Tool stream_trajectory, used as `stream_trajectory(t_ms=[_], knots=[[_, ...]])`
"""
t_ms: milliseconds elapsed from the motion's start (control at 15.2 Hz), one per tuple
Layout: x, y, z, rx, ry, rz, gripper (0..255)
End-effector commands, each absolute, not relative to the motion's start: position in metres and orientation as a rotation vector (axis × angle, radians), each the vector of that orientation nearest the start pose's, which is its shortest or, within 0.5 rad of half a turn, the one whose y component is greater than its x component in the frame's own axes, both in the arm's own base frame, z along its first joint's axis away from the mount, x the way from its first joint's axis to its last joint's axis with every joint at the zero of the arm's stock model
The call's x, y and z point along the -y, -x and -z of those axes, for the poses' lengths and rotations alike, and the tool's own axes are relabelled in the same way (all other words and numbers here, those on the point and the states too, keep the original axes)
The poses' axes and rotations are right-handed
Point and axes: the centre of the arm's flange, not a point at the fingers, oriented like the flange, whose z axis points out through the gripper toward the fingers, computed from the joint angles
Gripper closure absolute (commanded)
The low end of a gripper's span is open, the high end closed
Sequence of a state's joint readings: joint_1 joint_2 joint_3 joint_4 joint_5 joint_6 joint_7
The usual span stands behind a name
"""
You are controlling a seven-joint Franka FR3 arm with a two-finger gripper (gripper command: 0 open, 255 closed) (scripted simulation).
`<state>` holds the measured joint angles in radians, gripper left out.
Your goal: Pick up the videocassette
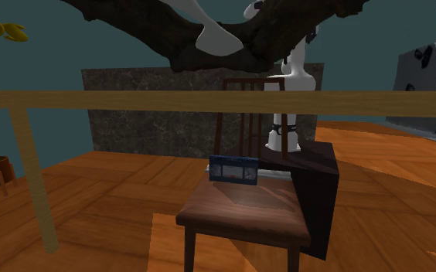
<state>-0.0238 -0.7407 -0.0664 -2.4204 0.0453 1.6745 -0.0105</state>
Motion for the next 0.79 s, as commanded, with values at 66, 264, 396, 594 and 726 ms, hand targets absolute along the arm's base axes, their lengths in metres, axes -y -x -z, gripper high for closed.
stream_trajectory(t_ms=[66,264,396,594,726], knots=[[0.029,-0.331,-0.543,-0.174,3.051,-0.006,0],[0.029,-0.349,-0.508,-0.387,3.043,-0.012,0],[0.03,-0.361,-0.485,-0.53,3.03,-0.015,0],[0.035,-0.378,-0.449,-0.743,2.997,-0.021,0],[0.04,-0.389,-0.426,-0.884,2.968,-0.025,0]])
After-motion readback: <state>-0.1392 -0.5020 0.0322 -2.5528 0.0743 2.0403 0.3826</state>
